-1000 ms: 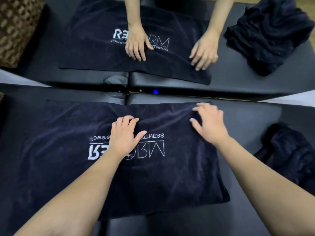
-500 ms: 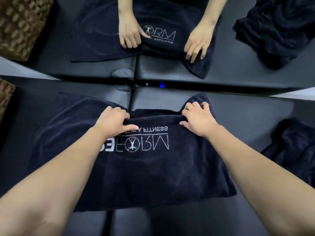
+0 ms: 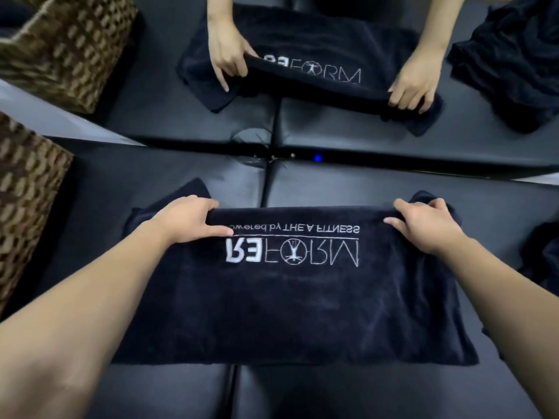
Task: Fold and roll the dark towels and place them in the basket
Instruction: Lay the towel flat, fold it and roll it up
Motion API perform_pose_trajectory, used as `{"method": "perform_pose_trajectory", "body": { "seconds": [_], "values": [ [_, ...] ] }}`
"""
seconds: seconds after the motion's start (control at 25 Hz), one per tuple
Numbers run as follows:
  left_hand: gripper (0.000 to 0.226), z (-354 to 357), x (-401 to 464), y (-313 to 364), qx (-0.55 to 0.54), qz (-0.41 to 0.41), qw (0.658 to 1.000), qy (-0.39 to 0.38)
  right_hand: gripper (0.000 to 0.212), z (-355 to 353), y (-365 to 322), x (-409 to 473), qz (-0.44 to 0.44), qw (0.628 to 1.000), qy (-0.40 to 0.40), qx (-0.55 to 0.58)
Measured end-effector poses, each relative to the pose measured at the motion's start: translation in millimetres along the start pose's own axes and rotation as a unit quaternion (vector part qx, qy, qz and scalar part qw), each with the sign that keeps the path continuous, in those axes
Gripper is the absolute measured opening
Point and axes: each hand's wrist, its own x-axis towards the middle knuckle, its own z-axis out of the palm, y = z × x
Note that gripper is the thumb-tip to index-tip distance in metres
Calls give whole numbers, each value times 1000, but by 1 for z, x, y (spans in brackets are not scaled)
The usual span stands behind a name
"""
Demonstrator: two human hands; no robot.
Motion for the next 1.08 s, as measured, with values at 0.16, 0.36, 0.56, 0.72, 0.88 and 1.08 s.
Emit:
{"method": "perform_pose_trajectory", "body": {
  "seconds": [0.16,0.36,0.56,0.72,0.88,1.08],
  "values": [
    [58,-8,-2,-16,30,-4,999,-36,31,1,11,-14,52,999,-11,-8],
    [67,-21,-3,-38,36,-10,998,-46,36,7,23,-28,75,997,7,1],
    [74,-33,-9,-76,73,-27,996,-32,36,16,31,-42,95,995,39,0],
    [74,-23,-4,-73,45,-120,991,-26,42,18,32,-48,101,992,70,6],
    [72,-17,-1,-80,62,-204,976,-42,51,22,38,-51,120,990,72,-20],
    [60,-3,12,-51,117,-97,984,89,52,22,35,-51,116,990,74,15]
  ]
}}
